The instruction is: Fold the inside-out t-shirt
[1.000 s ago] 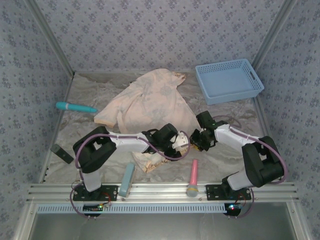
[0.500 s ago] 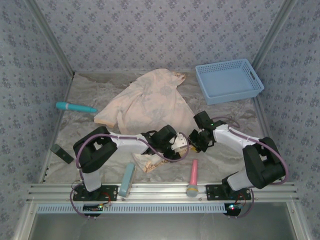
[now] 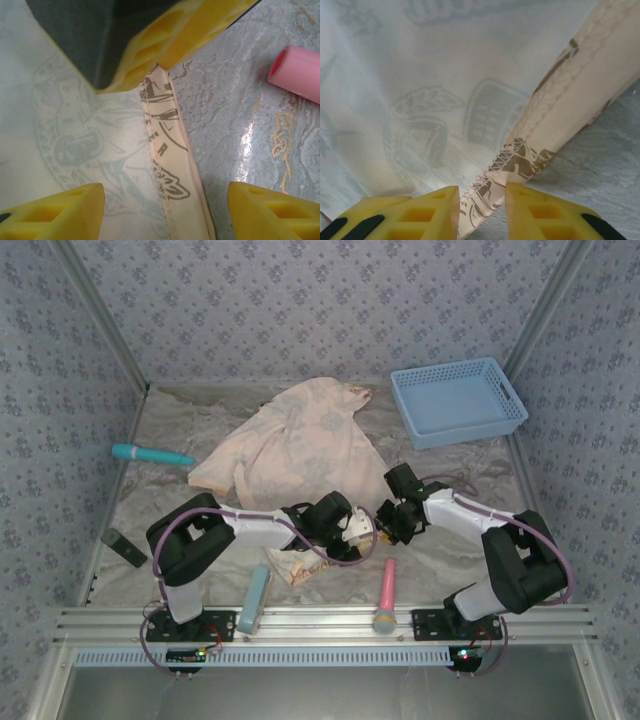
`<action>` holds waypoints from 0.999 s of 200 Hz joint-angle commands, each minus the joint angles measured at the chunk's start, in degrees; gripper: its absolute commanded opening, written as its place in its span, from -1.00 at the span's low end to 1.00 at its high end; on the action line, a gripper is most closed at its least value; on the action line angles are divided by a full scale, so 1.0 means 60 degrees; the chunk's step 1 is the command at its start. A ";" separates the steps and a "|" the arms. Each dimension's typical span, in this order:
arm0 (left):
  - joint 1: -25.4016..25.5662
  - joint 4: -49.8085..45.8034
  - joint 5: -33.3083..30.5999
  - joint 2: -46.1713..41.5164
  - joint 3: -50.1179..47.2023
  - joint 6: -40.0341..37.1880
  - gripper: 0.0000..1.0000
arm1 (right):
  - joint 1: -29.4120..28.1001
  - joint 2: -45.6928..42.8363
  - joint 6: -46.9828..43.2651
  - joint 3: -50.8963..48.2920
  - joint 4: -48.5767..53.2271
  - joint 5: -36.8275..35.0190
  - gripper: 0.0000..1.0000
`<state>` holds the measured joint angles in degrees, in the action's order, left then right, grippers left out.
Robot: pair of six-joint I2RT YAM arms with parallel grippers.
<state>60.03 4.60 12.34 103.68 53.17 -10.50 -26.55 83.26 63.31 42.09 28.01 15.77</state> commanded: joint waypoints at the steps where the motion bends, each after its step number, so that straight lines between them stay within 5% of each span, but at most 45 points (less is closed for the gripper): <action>1: 0.0058 0.0214 0.0273 -0.0152 -0.0019 -0.0081 0.32 | -0.0113 -0.0025 0.0200 -0.0115 0.0229 -0.0198 -0.32; 74: 0.0058 0.0361 0.0329 -0.0017 -0.0089 -0.0066 0.31 | -0.0271 -0.0069 0.0434 -0.0487 -0.0082 -0.0360 -0.39; 131: 0.0058 0.0289 0.0277 -0.0053 -0.0087 -0.0152 0.28 | -0.0270 -0.0195 0.0325 -0.0117 0.0147 -0.0515 -0.84; 200: 0.0055 0.0258 0.0105 0.0076 0.0039 -0.0248 0.19 | -0.0287 -0.0451 0.0474 0.0062 0.0328 -0.0411 -1.00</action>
<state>60.03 5.87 12.64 103.68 53.08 -10.72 -27.90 82.67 65.17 40.88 27.68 14.15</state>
